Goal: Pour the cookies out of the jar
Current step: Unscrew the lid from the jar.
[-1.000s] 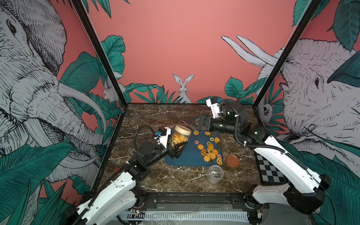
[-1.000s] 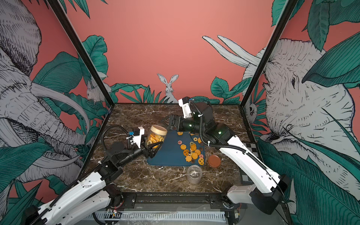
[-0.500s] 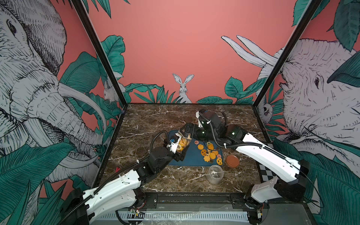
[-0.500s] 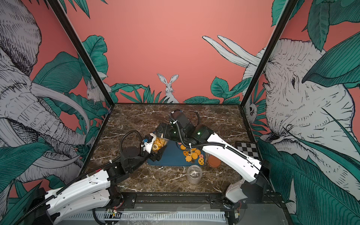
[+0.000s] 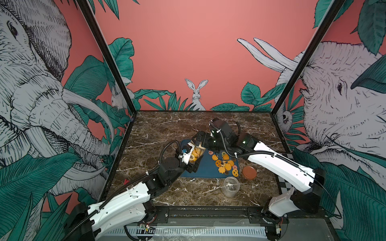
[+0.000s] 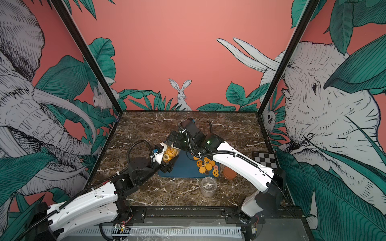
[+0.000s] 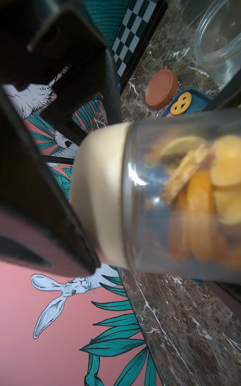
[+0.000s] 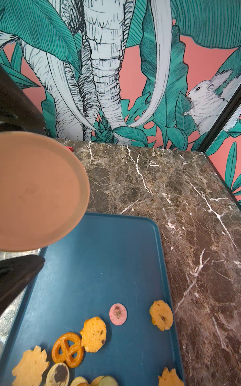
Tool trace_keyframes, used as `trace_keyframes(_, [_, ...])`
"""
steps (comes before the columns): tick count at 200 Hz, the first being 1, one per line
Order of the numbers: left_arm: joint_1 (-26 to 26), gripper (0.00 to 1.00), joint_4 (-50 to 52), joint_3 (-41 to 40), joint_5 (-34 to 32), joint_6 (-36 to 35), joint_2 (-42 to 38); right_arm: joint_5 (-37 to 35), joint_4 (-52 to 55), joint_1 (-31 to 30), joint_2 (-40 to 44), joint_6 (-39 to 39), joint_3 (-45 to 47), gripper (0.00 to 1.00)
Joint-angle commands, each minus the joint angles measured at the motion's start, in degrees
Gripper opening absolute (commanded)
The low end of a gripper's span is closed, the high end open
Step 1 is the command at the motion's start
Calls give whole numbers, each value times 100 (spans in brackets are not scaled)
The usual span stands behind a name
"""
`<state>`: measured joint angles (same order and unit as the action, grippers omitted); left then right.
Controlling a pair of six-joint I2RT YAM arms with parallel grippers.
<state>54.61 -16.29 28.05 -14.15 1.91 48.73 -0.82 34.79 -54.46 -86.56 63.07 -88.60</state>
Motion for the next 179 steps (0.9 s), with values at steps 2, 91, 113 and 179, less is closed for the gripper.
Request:
trace_keyframes(2, [23, 0, -786, 41, 35, -46, -254, -84, -267, -24, -13, 390, 83, 96])
trace_keyframes(91, [19, 0, -949, -91, 26, 191, -389, 183, -723, -20, -72, 445, 371, 87])
trace_keyframes(113, [15, 0, -1098, -167, 29, 343, -420, 221, -956, 3, 23, 397, 585, 79])
trace_keyframes(179, [-503, 0, -2068, -301, 1939, 1900, -342, 2308, -3548, 339, 343, -438, 1654, 21])
